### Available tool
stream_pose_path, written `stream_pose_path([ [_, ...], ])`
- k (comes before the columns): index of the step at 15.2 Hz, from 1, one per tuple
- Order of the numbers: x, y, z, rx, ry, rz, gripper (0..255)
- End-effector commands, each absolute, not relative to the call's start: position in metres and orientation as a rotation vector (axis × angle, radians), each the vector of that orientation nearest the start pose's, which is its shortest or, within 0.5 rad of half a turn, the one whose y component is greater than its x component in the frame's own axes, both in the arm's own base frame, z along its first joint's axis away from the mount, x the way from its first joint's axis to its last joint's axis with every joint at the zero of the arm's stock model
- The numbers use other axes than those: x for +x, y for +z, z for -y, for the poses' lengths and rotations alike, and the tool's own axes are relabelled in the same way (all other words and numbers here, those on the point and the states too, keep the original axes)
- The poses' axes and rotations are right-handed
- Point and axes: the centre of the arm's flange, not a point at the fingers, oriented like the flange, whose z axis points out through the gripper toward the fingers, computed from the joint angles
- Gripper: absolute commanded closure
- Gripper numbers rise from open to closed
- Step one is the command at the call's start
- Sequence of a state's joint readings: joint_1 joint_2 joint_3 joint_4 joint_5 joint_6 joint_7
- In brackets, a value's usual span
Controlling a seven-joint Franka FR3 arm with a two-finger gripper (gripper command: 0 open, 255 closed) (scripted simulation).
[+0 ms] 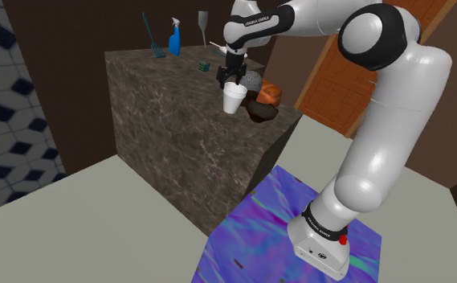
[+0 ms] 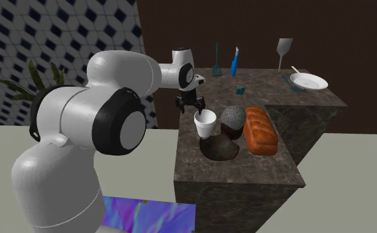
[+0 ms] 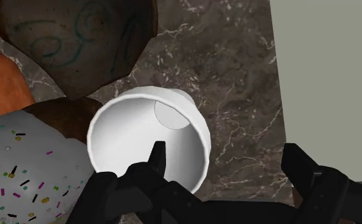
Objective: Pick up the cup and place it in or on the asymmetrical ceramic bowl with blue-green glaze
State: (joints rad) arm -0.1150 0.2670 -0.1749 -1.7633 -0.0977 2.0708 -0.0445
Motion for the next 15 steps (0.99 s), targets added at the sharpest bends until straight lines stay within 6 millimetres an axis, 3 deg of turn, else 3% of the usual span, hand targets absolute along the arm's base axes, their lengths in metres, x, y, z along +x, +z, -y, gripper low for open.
stream_pose_path([
  [1, 0.630, 0.405, 0.193, -3.266, -0.028, -0.326, 0],
  [9, 0.630, 0.365, 0.199, -3.266, -0.027, -0.327, 0],
  [15, 0.630, 0.365, 0.199, -3.266, -0.027, -0.327, 0],
])
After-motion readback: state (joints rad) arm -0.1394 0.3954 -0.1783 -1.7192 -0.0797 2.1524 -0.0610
